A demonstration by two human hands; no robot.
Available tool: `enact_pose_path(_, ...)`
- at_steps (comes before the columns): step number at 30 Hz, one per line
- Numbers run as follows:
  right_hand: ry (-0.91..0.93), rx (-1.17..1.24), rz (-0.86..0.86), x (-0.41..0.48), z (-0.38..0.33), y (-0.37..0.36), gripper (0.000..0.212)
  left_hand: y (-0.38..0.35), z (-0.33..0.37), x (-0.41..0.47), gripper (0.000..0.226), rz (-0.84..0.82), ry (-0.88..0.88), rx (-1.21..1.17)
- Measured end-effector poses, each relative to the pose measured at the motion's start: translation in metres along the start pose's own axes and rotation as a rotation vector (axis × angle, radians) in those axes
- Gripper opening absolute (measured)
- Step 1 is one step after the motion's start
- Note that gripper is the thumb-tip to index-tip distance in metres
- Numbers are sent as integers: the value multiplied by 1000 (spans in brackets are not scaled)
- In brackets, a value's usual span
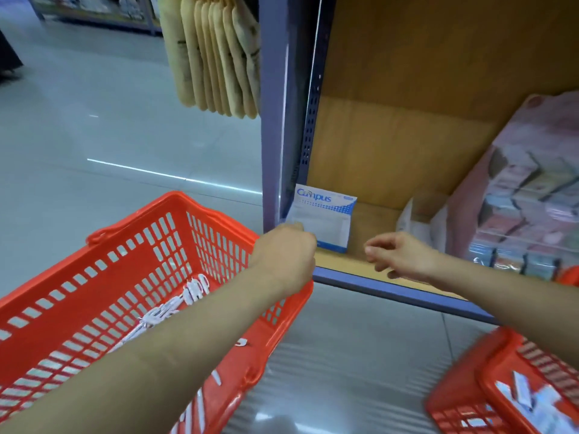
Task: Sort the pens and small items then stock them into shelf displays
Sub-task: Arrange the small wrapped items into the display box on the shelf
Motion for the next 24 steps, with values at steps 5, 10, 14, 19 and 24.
enact_pose_path(5,11,-40,72,30,48,36,26,-50,47,56,34,-235,-22,-31)
enact_pose_path(10,-20,-381,-28,48,93,41,63,-100,90,96,30,-414,-40,129)
enact_pose_path(14,-32,-464,-52,54,110,52,67,-141,101,119,42,-438,63,107)
enact_pose_path(19,-37,-613,-23,59,132,82,57,-185,87,139,48,-541,155,142)
enact_pose_path(24,148,-468,178,57,118,101,51,-190,87,136,32,-466,65,233)
Point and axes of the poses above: each hand's wrist, its own x-axis towards the middle knuckle, its own y-axis out of the back of the hand, z = x × y, the point moved 9 cm from there along x, towards the middle knuckle, and after that the axes turned 2 degrees about x, right-handed, at the moved point
